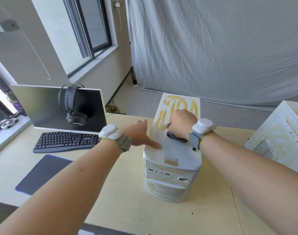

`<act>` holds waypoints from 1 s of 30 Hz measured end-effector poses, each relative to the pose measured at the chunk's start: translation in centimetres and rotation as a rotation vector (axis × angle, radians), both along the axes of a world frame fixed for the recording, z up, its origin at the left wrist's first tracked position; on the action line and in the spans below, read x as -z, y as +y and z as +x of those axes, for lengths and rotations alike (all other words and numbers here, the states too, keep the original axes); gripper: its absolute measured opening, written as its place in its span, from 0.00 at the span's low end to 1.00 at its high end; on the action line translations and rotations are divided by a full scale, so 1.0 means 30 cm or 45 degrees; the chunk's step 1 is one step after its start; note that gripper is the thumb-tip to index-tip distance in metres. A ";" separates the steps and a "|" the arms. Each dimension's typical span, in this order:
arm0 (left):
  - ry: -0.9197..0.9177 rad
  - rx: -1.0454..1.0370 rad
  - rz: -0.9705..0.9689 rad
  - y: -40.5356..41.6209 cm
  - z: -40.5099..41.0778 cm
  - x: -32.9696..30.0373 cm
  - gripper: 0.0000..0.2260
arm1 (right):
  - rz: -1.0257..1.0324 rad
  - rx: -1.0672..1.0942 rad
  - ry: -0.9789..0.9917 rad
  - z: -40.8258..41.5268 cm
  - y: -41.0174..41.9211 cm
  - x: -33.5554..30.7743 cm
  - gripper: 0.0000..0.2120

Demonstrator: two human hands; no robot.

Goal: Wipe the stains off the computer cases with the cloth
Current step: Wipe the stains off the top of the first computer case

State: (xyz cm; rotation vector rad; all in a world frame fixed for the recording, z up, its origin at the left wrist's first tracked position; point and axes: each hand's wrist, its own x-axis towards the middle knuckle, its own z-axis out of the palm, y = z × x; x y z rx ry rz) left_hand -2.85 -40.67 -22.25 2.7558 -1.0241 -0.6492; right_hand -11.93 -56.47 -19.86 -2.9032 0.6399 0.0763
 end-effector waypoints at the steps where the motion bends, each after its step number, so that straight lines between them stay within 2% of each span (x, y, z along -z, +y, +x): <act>1: 0.019 -0.013 -0.029 -0.003 -0.002 0.001 0.57 | 0.022 -0.013 -0.032 0.016 0.000 0.009 0.09; 4: 0.098 -0.066 -0.138 0.000 0.006 -0.004 0.57 | 0.068 -0.221 -0.026 0.037 0.021 0.017 0.13; 8: 0.280 -0.216 -0.401 0.016 0.055 -0.019 0.53 | 0.107 -0.554 -0.004 -0.017 0.043 0.033 0.11; 10: 0.285 -0.196 -0.393 0.021 0.059 -0.017 0.51 | 0.218 -0.598 0.029 -0.051 0.032 0.020 0.13; 13: 0.216 -0.123 -0.378 0.004 0.037 -0.006 0.50 | 0.237 -0.539 0.055 -0.073 0.030 0.008 0.13; 16: 0.089 -0.051 -0.291 0.001 0.035 -0.004 0.53 | 0.175 -0.481 0.021 -0.080 0.066 0.031 0.18; 19: -0.041 -0.040 -0.125 0.012 0.048 -0.004 0.56 | -0.074 -0.457 -0.112 -0.101 0.053 0.033 0.18; 21: -0.170 -0.028 -0.048 0.009 0.049 -0.017 0.55 | -0.161 -0.536 -0.088 -0.124 0.040 0.029 0.16; 23: -0.312 -0.010 -0.036 0.007 0.055 -0.031 0.54 | -0.136 -0.659 0.026 -0.147 0.040 0.036 0.12; 25: -0.295 -0.019 -0.069 0.018 0.068 -0.038 0.55 | -0.147 -0.587 0.098 -0.148 0.018 0.027 0.09; 27: -0.121 -0.031 -0.101 0.034 0.077 -0.042 0.57 | -0.181 -0.356 0.104 -0.121 -0.028 0.003 0.06; 30: 0.043 0.026 -0.089 0.048 0.078 -0.033 0.60 | -0.185 -0.150 0.100 -0.049 -0.053 0.008 0.07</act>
